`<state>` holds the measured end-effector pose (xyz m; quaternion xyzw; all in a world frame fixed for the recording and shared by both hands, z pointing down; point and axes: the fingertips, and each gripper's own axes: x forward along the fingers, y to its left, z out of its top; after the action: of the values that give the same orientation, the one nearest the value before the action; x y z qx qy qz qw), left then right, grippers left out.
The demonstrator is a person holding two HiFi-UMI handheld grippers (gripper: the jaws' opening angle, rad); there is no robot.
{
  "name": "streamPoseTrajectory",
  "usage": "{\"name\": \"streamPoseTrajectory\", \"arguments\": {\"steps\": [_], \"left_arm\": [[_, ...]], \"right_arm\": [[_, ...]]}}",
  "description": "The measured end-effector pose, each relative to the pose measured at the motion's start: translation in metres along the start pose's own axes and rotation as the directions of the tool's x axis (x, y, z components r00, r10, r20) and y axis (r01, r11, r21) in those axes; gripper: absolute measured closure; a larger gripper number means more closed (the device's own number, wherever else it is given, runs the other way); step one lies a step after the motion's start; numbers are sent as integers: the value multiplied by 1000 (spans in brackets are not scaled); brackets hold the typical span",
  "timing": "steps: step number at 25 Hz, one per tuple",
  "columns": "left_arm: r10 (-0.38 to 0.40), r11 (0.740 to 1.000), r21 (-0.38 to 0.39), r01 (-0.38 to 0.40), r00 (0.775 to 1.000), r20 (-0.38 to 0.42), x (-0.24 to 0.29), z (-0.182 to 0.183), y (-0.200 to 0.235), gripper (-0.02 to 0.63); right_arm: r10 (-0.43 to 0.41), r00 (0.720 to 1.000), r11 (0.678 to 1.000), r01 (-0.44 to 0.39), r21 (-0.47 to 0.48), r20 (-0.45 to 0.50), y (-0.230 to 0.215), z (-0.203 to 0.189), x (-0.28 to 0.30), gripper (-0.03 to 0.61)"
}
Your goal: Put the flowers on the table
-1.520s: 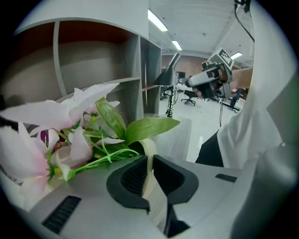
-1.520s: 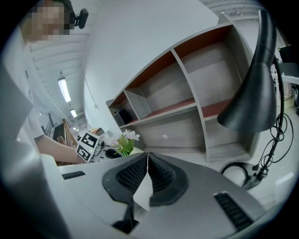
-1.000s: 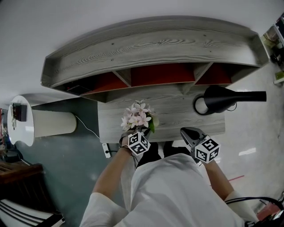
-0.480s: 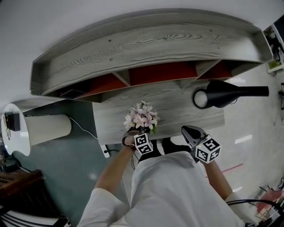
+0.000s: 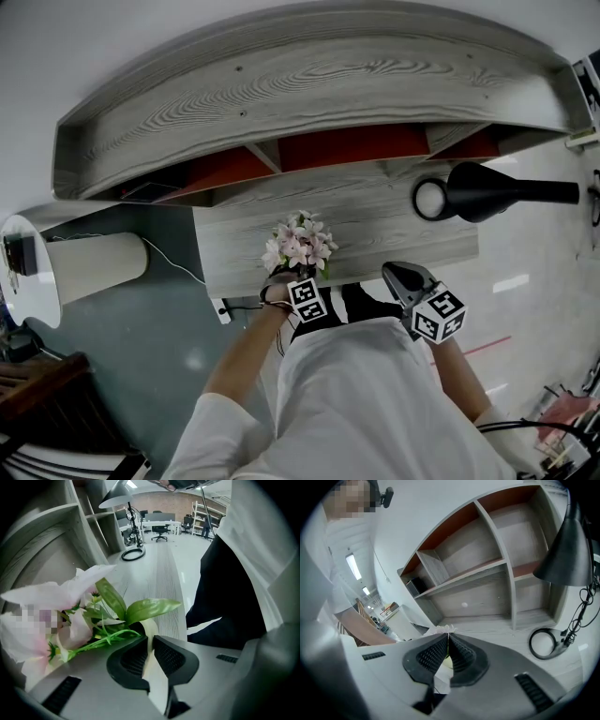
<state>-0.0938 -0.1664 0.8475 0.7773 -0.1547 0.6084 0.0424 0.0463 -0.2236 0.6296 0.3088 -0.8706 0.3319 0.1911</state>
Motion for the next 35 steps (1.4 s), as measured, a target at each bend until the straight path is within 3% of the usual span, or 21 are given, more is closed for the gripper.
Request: {"name": "streamPoseTrajectory", "arguments": {"steps": [13, 16, 27, 35], "left_arm": [[18, 998, 58, -17, 1000, -12, 10, -3, -5, 557], [25, 998, 57, -25, 1000, -11, 10, -3, -7, 513], [120, 992, -27, -120, 993, -1, -10, 9, 4, 500], [228, 968, -114, -225, 974, 8, -47, 18, 17, 503]], "right_arm": [[-5, 1000, 1000, 5, 11, -14, -5, -8, -1, 558], [5, 1000, 1000, -5, 3, -12, -4, -7, -3, 558], [37, 999, 999, -37, -29, 12, -20, -1, -26, 558], [91, 996, 992, -91, -87, -2, -24, -1, -33, 558]]}}
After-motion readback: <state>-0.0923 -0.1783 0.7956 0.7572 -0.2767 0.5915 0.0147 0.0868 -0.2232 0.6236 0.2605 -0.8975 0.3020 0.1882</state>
